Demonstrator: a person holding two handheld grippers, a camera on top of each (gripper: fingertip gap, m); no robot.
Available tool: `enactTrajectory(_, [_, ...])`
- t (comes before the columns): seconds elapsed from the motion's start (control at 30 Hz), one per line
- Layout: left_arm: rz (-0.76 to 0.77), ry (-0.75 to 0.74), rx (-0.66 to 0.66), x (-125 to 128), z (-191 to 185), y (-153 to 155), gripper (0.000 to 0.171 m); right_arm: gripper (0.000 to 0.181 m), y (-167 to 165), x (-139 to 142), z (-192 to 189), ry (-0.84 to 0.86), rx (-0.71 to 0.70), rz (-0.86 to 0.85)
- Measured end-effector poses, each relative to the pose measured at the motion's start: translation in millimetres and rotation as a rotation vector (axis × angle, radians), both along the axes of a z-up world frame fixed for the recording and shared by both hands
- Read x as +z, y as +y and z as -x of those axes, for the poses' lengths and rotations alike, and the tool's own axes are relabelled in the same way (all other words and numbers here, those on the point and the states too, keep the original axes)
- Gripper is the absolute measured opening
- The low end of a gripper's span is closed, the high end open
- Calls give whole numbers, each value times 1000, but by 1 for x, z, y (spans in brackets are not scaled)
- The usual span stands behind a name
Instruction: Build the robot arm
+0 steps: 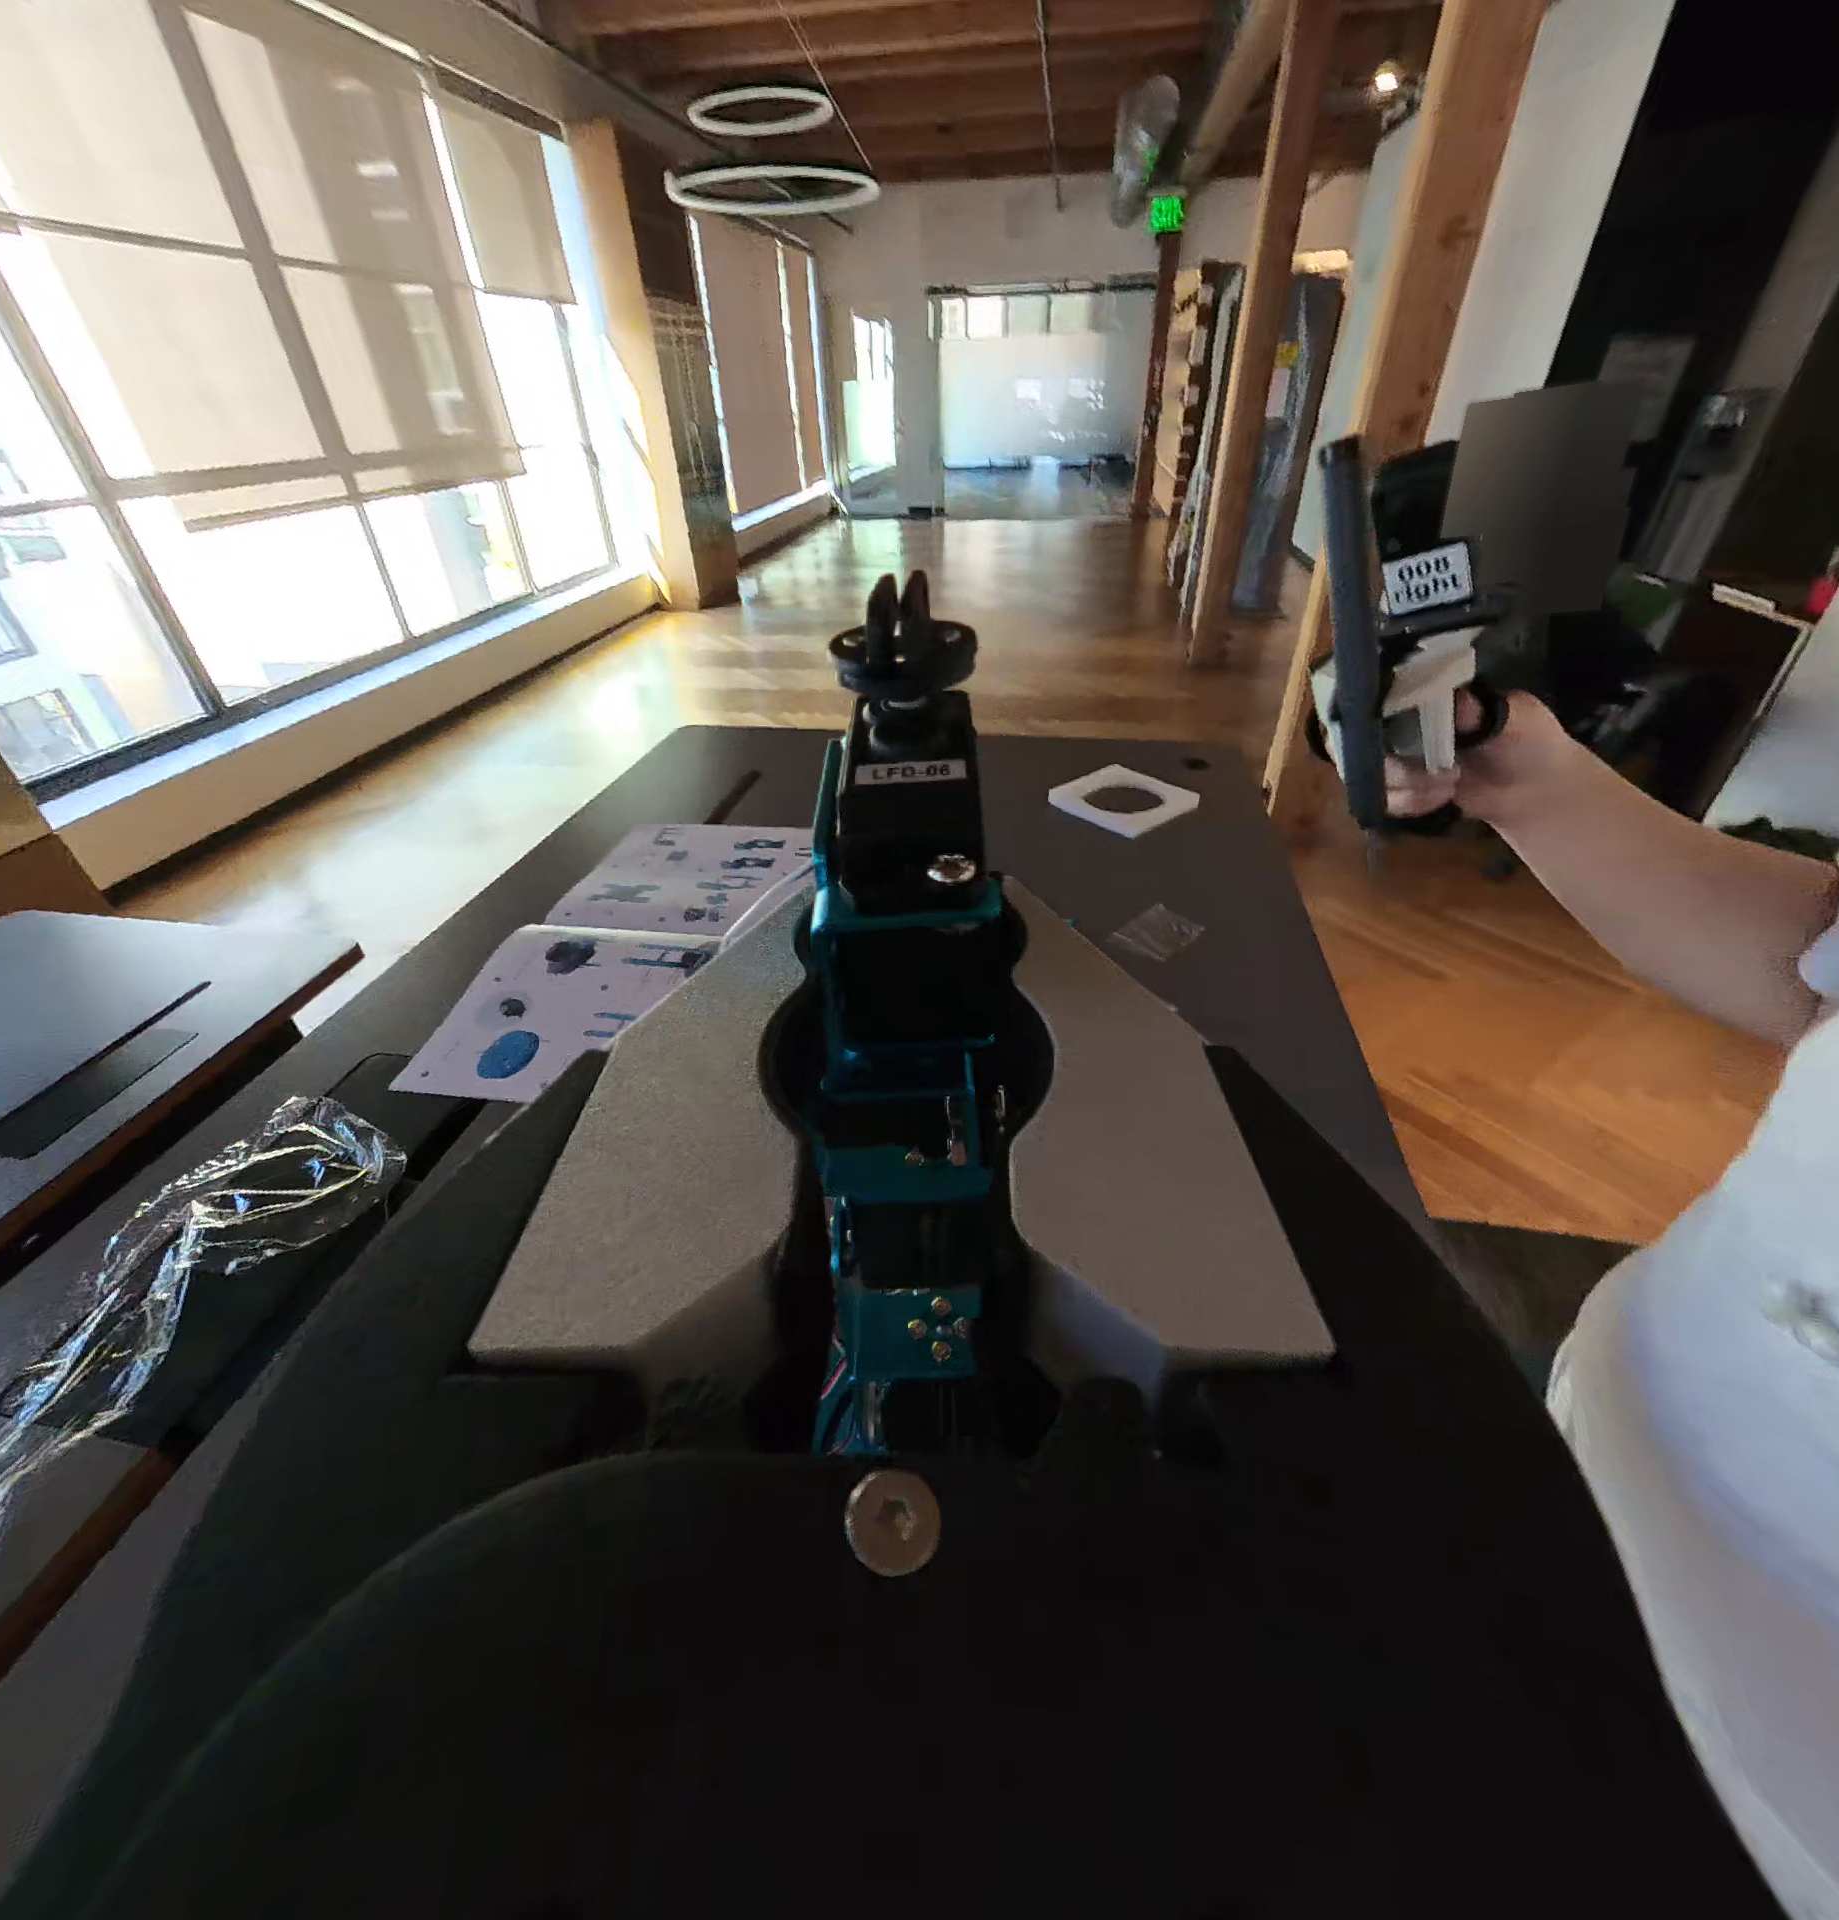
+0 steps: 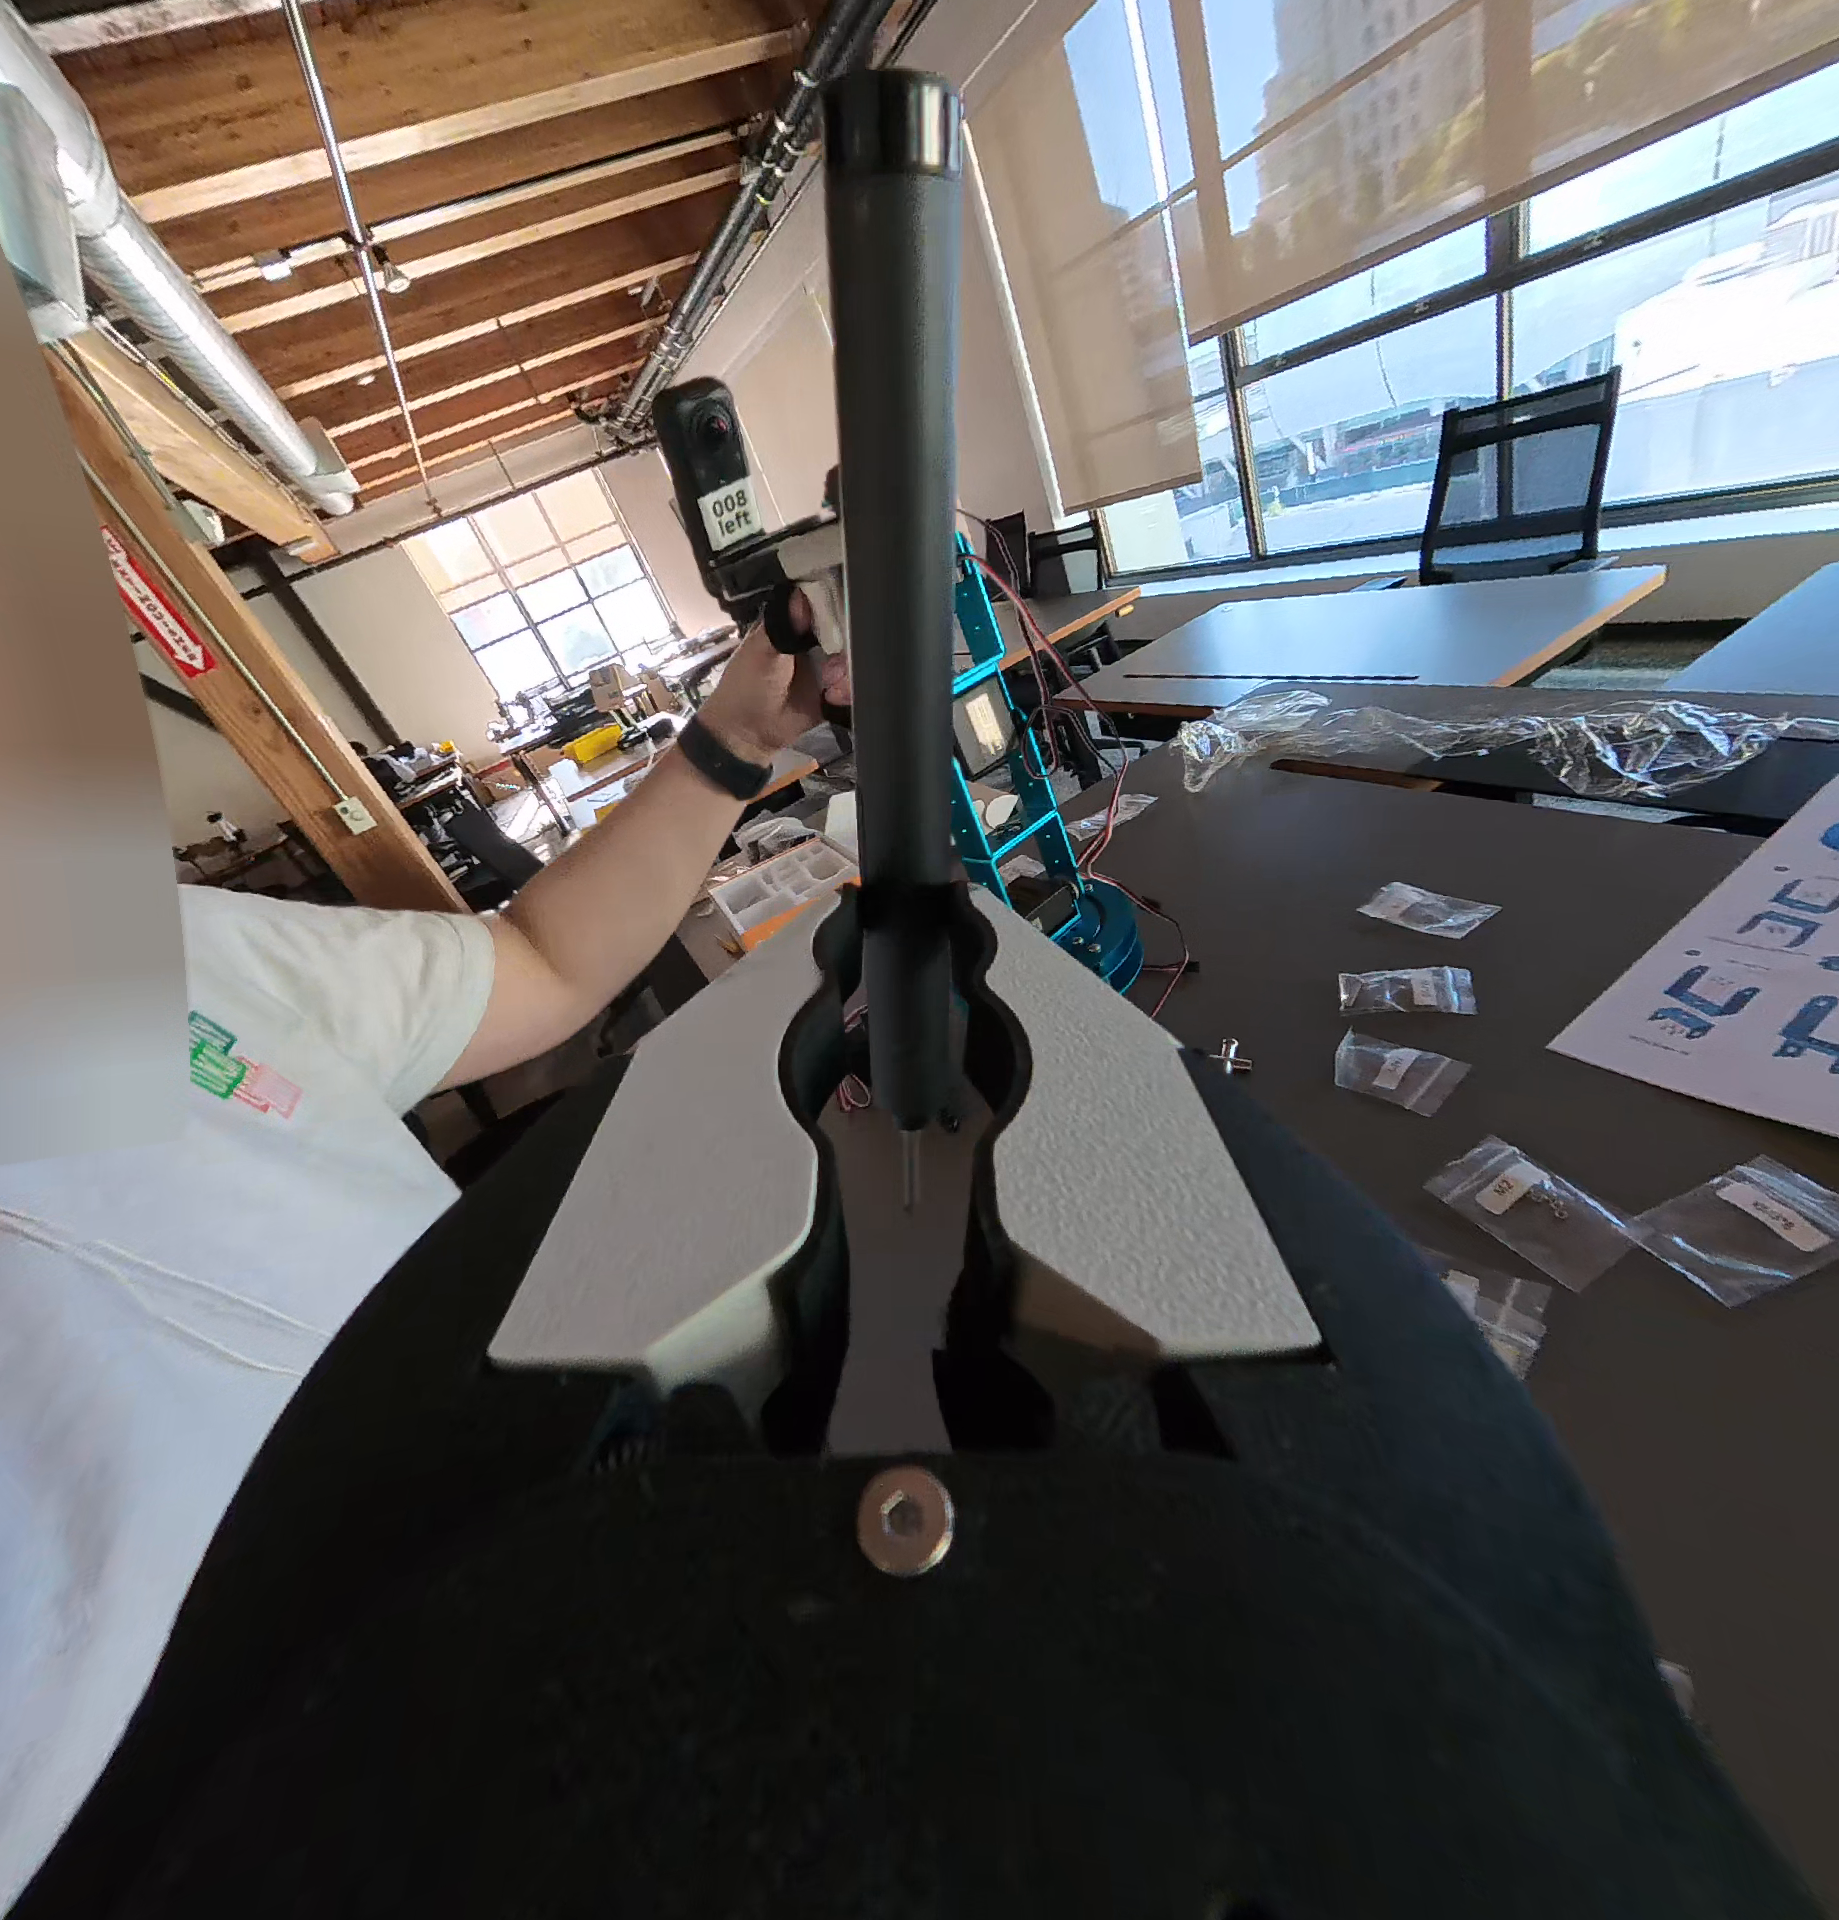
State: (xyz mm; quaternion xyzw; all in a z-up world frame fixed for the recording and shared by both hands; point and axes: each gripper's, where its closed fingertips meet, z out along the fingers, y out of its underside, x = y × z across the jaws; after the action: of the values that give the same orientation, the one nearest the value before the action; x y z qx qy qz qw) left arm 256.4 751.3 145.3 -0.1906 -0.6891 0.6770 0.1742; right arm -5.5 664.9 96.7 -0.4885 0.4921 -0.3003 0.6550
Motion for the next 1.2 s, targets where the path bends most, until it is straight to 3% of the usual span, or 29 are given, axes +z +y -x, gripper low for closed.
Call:
enactTrajectory(0.1, [9,12,128,-2,-4,2,25,15,5,-5,-3,10,15,-6])
enactTrajectory(0.43, [7,-8,875,0,-25,2,25,15,5,-21,8,2,130,-25])
enactTrajectory(0.63, [106,-7,1329,2,-26,4,25,15,-13,-23,54,-12,237,-15])
enactTrajectory(0.8, [135,-56,1627,3,-23,3,25,15,-51,-29,111,26,227,21])
enactTrajectory(1.0, [188,-48,1796,4,-18,4,26,15,-114,-29,169,63,114,42])
enactTrajectory(1.03, [207,-39,1780,5,-13,4,33,15,-127,-30,177,63,86,37])
enactTrajectory(1.1, [249,-30,1746,7,6,8,62,15,-155,-32,193,52,15,29])
enactTrajectory(1.2, [292,-113,1675,7,53,12,71,15,-200,-35,216,22,-113,8])
